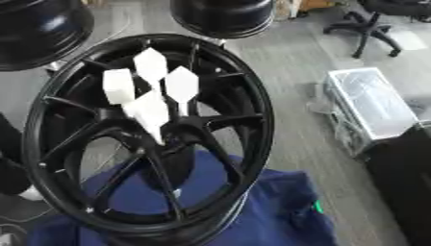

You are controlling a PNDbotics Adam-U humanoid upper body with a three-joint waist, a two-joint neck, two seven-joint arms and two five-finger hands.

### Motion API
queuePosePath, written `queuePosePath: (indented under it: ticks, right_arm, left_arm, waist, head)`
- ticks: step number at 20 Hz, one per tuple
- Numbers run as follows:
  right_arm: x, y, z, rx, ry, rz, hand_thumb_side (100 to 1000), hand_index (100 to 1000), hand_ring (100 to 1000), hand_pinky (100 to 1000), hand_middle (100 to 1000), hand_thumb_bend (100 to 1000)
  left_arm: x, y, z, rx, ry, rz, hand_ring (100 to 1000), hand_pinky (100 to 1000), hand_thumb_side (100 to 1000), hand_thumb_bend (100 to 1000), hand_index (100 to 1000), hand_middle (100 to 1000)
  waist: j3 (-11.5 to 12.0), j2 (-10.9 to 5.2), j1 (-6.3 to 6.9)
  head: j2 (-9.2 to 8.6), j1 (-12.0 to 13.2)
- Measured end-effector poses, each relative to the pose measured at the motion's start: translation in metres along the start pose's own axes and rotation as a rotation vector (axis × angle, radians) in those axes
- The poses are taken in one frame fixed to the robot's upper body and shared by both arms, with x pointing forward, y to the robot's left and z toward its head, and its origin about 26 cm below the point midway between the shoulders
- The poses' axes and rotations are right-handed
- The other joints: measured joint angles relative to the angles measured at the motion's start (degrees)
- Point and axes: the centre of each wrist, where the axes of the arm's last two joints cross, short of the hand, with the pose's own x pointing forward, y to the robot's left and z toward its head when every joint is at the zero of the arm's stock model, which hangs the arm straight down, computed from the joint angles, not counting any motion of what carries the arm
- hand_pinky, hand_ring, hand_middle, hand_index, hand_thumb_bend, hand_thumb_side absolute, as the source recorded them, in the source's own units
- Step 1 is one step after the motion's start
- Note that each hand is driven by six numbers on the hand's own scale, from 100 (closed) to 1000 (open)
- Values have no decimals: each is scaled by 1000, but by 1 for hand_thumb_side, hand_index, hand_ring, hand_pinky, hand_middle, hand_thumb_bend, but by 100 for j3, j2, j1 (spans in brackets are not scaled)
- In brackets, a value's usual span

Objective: Pull the pin out of the wheel hub.

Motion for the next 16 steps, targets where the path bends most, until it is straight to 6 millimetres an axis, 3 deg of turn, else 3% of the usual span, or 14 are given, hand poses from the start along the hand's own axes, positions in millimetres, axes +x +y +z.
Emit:
queuePosePath:
  ticks: [3,10,16]
  right_arm:
    - [2,3,-18,138,-29,59,460,878,787,890,792,100]
    - [0,26,-48,512,-107,227,430,834,719,848,745,100]
    - [2,46,-65,637,-124,255,442,846,735,844,754,100]
  left_arm:
    - [-1,4,2,3,10,-4,647,819,814,295,831,720]
    - [-3,15,5,21,33,-23,647,818,822,300,830,719]
    - [-4,22,4,63,48,-1,649,818,823,310,829,720]
  waist:
    - [-94,-1,-38]
    - [-277,2,-139]
    - [-310,5,-141]
  head:
    - [41,-5]
    - [40,72]
    - [40,85]
